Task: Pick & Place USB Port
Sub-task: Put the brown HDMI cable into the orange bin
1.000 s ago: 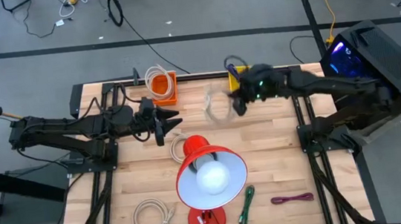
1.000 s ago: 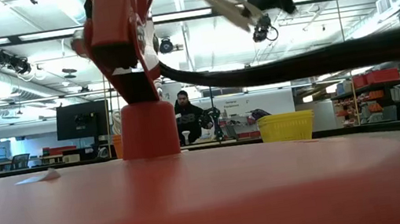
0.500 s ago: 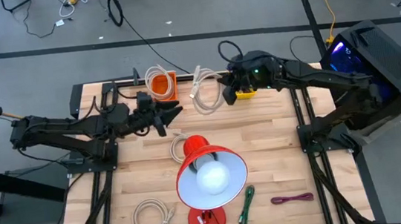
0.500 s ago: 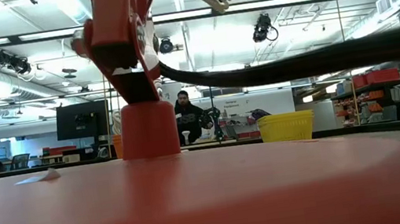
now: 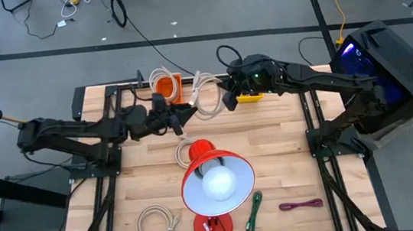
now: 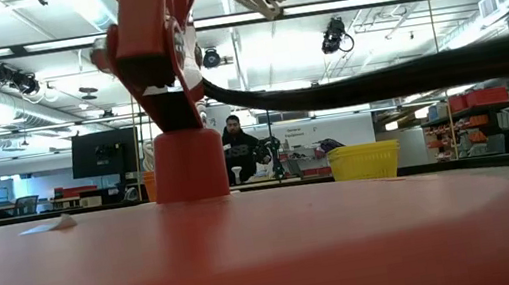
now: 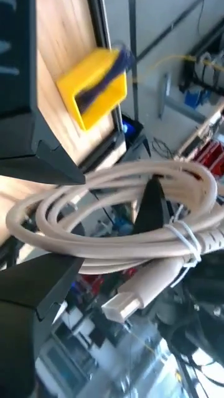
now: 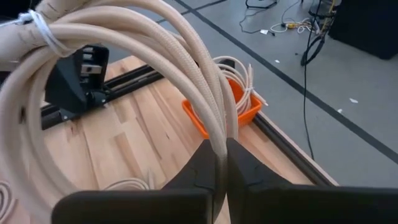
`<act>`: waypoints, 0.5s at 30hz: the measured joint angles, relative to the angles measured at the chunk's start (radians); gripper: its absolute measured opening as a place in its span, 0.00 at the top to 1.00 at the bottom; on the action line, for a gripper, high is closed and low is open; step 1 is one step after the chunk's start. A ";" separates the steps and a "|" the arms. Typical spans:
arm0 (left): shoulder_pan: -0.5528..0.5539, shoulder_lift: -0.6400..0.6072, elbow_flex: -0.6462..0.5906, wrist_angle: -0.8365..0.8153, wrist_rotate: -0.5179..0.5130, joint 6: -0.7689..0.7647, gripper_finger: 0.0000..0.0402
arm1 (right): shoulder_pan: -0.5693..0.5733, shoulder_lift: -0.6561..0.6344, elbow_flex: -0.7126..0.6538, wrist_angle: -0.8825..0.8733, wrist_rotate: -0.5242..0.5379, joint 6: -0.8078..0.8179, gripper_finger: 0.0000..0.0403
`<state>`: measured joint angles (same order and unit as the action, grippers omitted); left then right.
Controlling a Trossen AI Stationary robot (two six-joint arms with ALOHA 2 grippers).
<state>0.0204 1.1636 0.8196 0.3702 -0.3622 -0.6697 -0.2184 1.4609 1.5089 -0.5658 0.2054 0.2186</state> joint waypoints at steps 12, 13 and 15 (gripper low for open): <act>0.054 0.049 0.000 0.128 0.094 -0.031 0.63 | 0.006 0.003 0.001 -0.033 0.005 0.001 0.99; 0.055 0.049 0.000 0.121 0.094 -0.029 0.68 | 0.006 0.004 0.001 -0.036 0.005 0.000 0.99; 0.055 0.049 0.000 0.119 0.094 -0.009 0.86 | 0.006 0.005 0.001 -0.038 0.004 -0.004 0.99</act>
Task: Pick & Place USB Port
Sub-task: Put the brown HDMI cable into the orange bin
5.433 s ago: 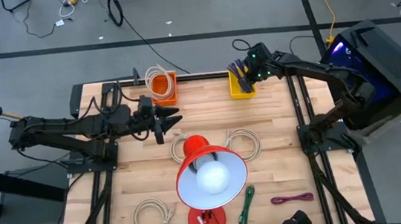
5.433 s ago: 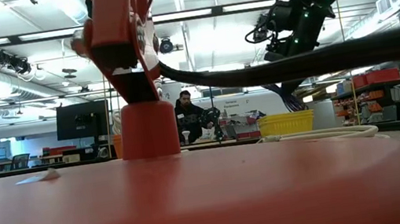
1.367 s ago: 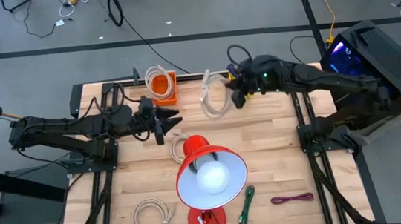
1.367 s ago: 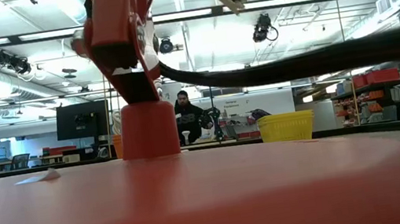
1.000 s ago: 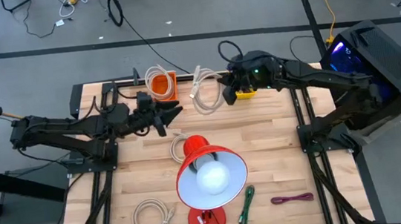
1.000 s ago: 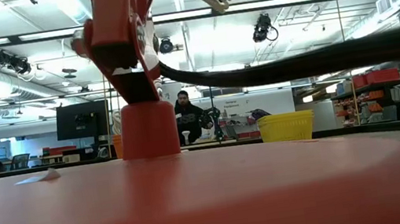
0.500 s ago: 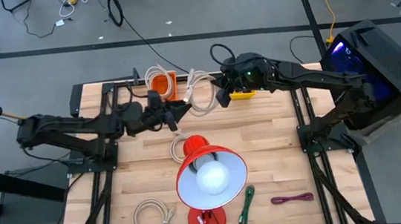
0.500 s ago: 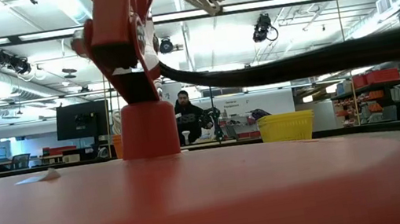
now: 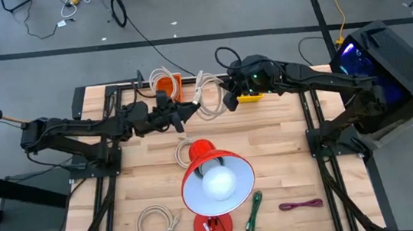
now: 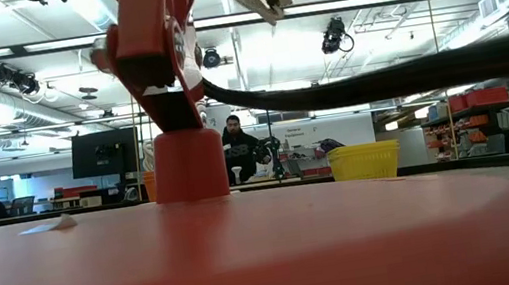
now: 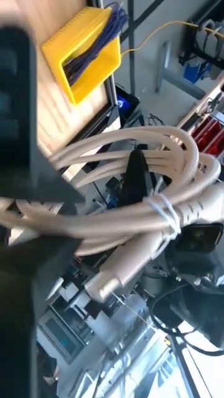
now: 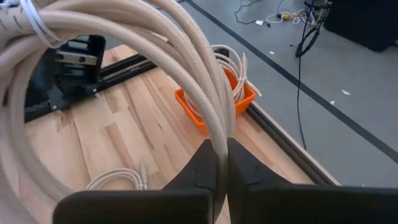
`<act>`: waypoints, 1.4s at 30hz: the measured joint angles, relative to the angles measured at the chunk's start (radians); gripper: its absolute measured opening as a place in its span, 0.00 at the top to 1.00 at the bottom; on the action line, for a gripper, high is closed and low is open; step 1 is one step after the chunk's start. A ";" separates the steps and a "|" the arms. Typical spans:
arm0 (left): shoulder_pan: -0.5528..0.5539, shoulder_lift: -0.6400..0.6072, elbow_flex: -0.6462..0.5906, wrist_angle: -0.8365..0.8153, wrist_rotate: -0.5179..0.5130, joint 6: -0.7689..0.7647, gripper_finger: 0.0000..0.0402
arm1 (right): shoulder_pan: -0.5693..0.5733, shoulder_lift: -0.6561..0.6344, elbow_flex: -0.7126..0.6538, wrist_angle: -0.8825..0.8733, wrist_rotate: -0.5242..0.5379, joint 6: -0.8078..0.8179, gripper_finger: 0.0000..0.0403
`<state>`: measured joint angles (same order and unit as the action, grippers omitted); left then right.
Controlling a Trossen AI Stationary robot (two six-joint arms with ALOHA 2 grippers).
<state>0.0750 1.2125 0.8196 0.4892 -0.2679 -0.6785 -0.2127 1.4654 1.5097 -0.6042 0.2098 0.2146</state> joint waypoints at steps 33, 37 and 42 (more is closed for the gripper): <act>0.091 -0.010 0.000 -0.097 0.024 0.065 0.96 | -0.053 -0.030 0.000 -0.045 0.001 -0.070 0.52; 0.127 -0.027 0.000 -0.184 0.019 0.094 0.96 | -0.067 -0.039 0.000 -0.053 0.019 -0.070 0.46; 0.207 -0.084 0.000 -0.305 0.009 0.139 0.96 | -0.071 -0.040 0.000 -0.064 0.018 -0.071 0.44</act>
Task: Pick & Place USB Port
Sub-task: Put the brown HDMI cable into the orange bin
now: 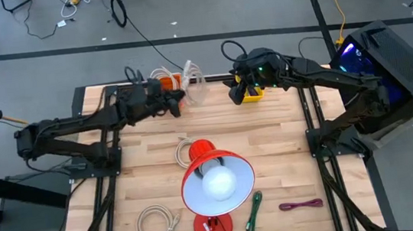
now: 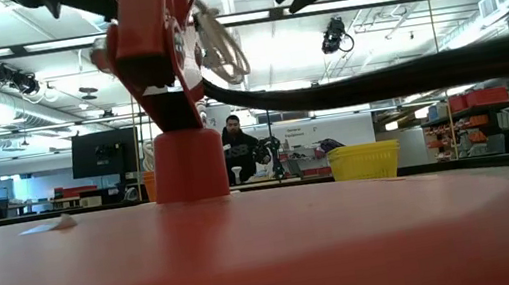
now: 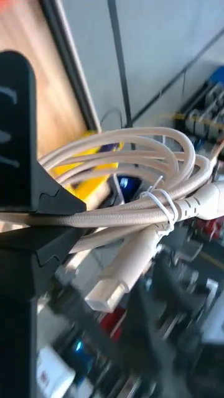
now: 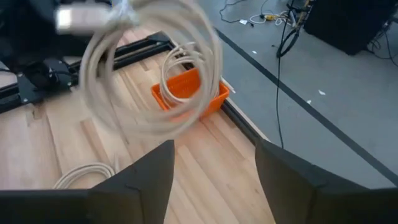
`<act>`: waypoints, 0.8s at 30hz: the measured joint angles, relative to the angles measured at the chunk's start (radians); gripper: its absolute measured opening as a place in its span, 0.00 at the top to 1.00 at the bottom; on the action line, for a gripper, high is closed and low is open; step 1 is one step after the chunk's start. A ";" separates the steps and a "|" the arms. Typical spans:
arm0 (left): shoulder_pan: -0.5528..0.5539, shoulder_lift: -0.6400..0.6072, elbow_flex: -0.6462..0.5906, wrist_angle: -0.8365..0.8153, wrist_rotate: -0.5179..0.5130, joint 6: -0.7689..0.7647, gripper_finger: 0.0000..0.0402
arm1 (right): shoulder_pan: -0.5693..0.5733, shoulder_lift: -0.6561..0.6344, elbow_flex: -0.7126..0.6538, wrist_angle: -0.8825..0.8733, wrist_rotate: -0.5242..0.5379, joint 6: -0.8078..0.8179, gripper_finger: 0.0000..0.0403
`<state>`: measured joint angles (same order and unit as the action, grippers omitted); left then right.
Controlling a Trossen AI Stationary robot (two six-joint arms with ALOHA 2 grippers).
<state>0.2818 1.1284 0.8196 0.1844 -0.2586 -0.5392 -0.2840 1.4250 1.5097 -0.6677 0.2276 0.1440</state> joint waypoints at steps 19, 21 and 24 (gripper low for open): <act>0.357 -0.075 0.000 -0.392 0.061 0.115 0.96 | 0.000 0.000 0.000 -0.002 -0.011 0.008 0.48; 0.399 -0.075 0.000 -0.380 0.128 0.138 0.96 | 0.001 0.000 0.000 -0.001 -0.011 0.008 0.48; 0.444 -0.075 0.000 -0.347 0.221 0.151 0.96 | 0.002 0.000 0.000 -0.002 -0.010 0.008 0.48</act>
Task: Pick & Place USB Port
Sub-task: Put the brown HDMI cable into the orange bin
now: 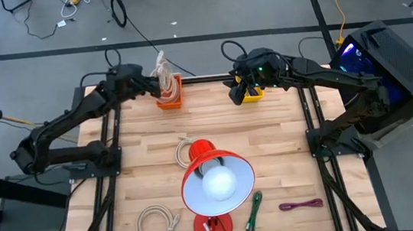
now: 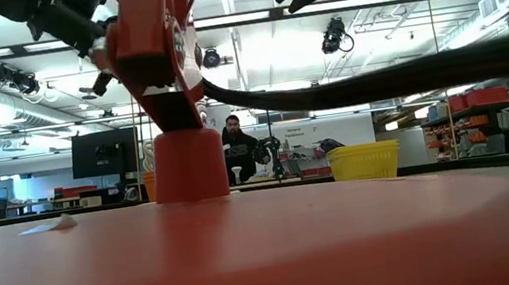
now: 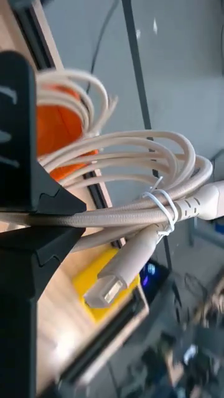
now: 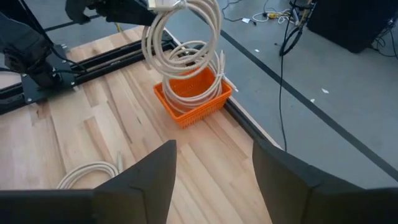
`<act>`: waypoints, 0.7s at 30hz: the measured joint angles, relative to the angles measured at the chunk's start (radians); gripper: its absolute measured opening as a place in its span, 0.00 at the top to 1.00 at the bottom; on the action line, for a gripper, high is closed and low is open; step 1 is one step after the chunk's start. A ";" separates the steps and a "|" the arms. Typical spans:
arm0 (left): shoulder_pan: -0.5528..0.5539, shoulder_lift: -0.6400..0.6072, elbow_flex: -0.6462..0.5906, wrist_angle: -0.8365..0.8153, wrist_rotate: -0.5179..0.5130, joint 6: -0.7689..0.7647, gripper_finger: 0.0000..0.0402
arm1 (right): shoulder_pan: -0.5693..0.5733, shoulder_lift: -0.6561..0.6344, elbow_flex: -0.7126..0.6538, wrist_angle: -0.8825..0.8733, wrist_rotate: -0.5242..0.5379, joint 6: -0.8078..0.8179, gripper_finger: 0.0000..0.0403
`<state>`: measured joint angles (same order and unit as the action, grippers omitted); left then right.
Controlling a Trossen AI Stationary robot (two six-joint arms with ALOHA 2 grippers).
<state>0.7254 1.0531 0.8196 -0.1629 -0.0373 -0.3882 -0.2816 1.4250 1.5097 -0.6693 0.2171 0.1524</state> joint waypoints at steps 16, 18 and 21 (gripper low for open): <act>0.216 0.001 -0.223 0.289 0.452 -0.147 0.96 | 0.009 0.000 0.000 0.000 0.000 0.005 0.48; 0.251 0.000 -0.234 0.269 0.487 -0.139 0.96 | 0.008 0.000 0.000 0.000 0.000 0.008 0.48; 0.303 0.001 -0.253 0.270 0.558 -0.131 0.96 | 0.008 0.000 0.000 0.000 0.000 0.009 0.48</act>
<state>1.0283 1.0538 0.5662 0.1066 0.5207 -0.5192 -0.2733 1.4250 1.5097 -0.6693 0.2169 0.1612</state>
